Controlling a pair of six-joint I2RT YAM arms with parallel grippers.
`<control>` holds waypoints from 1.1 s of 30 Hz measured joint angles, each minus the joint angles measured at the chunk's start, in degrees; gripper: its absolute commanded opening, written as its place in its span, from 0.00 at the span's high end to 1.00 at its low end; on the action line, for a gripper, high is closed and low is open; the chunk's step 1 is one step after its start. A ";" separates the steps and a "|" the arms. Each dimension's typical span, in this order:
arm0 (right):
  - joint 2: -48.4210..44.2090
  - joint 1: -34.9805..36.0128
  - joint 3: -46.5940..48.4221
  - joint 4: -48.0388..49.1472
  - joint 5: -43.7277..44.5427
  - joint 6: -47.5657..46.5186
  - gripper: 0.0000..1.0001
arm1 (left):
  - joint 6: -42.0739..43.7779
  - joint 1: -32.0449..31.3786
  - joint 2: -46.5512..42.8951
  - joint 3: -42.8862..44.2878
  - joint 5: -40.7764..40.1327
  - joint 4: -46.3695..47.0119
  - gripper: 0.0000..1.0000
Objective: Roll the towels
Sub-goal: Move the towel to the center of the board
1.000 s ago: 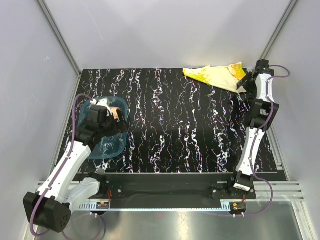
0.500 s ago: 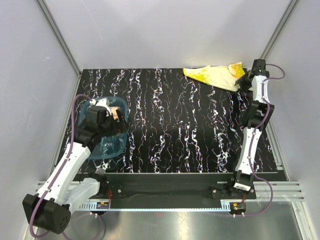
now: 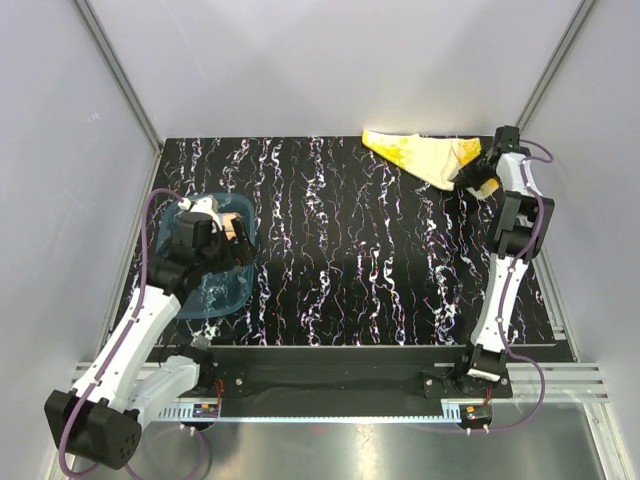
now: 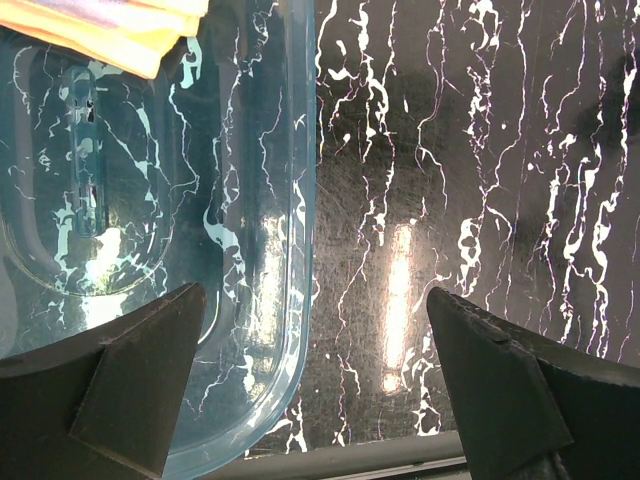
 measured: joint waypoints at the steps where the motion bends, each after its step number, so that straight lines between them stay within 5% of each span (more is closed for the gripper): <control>1: -2.89 0.68 -3.65 -0.35 -1.14 0.09 1.00 | 0.00 0.00 -0.13 0.02 -0.07 0.00 0.01; 5: -16.65 4.55 -12.13 -4.13 -3.56 -0.92 0.94 | 0.26 0.00 -0.42 0.02 -0.52 -0.04 0.01; 9: -36.11 8.92 -18.82 -6.67 -5.16 -4.46 0.29 | 0.44 0.00 -0.46 0.04 -1.03 -0.22 0.01; 12: -54.62 10.25 -31.78 -7.04 -3.30 -7.45 0.16 | 0.48 0.00 -0.48 0.09 -1.18 -0.20 0.01; 17: -73.29 8.70 -51.28 -9.64 3.67 -9.70 0.19 | 0.61 -0.02 -0.50 0.09 -1.14 -0.15 0.01; 26: -68.81 10.14 -69.42 -8.26 4.96 -10.12 0.33 | 0.63 -0.26 -1.25 0.09 -1.49 -0.07 0.01; 33: -65.59 23.69 -72.32 -3.21 6.12 -8.55 0.33 | 0.83 -0.92 -2.19 0.09 -2.51 0.33 0.01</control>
